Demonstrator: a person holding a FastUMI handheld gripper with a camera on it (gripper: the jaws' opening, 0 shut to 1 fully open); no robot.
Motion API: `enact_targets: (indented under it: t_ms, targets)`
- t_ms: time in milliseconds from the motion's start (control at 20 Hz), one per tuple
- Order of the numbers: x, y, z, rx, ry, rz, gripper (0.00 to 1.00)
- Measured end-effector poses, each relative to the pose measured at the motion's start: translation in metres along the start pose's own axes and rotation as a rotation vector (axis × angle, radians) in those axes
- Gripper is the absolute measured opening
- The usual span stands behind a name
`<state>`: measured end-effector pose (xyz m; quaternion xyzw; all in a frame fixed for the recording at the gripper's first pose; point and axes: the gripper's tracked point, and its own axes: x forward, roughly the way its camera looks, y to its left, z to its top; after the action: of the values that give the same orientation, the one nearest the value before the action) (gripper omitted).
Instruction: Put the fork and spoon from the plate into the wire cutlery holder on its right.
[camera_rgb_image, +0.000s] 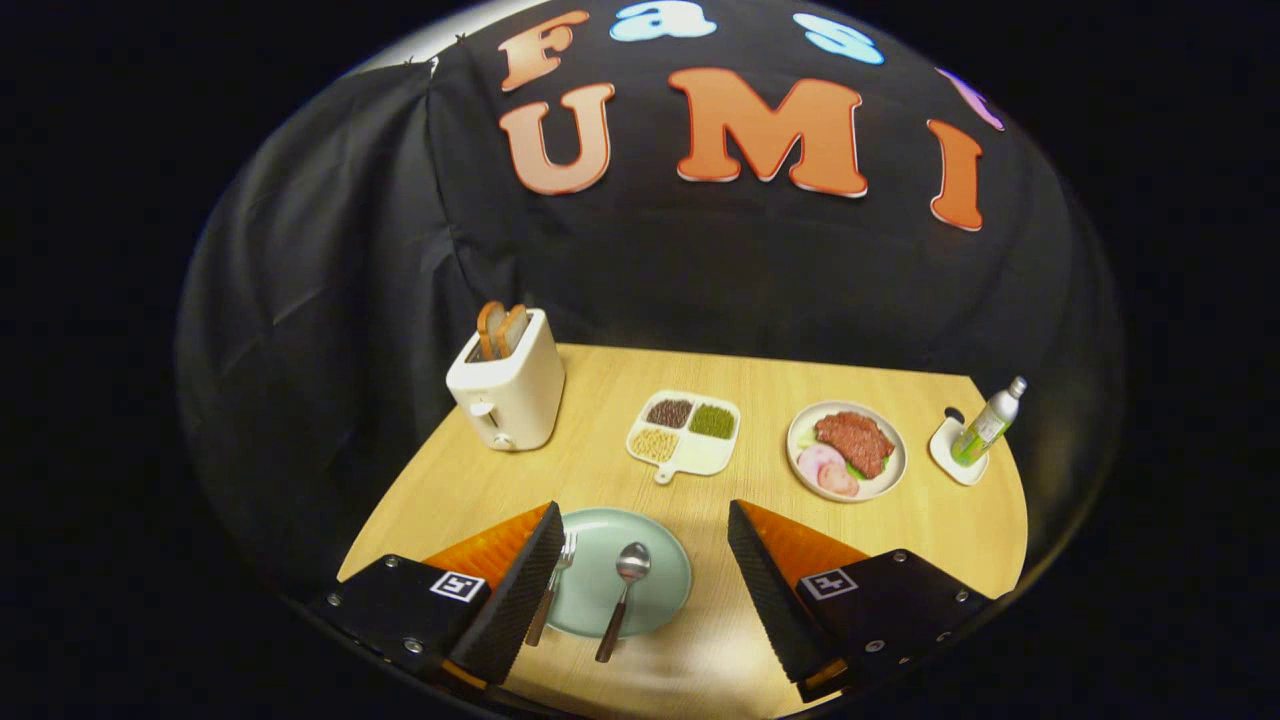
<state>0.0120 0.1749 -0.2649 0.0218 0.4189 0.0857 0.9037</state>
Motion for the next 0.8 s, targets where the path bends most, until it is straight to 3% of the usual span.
enact_targets:
  t_ms: [400,800]
  targets:
    - [0.06,0.02,-0.094,-0.064,0.354,0.011,0.94]
    - [0.089,0.037,-0.164,-0.052,0.61,0.024,0.73]
